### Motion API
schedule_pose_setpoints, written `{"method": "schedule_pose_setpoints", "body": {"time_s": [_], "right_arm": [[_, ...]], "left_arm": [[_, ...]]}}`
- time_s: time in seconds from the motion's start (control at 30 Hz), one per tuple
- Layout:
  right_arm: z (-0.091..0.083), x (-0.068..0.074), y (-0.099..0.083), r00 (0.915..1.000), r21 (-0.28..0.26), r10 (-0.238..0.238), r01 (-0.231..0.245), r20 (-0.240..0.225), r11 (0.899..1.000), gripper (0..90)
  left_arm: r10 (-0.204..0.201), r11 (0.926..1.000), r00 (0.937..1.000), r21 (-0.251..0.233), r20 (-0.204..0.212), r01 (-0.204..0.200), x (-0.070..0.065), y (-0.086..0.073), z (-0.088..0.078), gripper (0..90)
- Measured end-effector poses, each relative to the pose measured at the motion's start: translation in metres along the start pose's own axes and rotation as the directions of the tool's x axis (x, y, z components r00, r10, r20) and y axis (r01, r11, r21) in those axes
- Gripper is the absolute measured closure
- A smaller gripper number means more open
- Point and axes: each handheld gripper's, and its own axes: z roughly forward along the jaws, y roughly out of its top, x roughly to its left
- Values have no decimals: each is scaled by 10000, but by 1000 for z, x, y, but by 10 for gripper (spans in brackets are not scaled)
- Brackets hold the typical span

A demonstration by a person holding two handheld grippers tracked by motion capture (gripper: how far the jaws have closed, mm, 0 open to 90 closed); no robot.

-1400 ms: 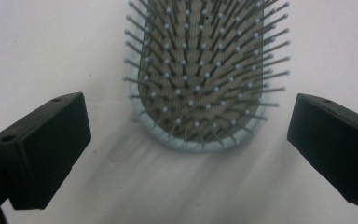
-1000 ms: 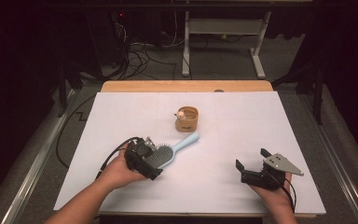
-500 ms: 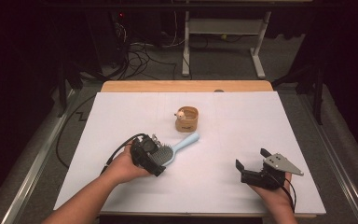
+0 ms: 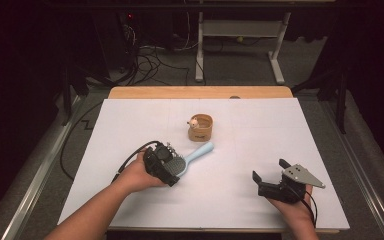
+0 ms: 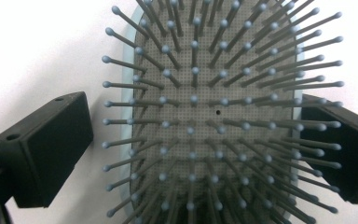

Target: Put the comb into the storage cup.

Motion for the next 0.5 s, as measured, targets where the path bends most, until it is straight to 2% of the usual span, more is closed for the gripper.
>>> {"method": "schedule_pose_setpoints", "body": {"time_s": [0.37, 0.5], "right_arm": [[0, 0, 0, 10000, -12, 55, -55, 9, 10000, 4], [0, 0, 0, 10000, -6, 64, -64, 22, 10000, 4]], "left_arm": [[-249, 9997, 9994, 59, 232, 247, 2, 2, 1, 2], [-280, 9990, 9995, 361, 123, 276, 1, 6, 1, 0]]}}
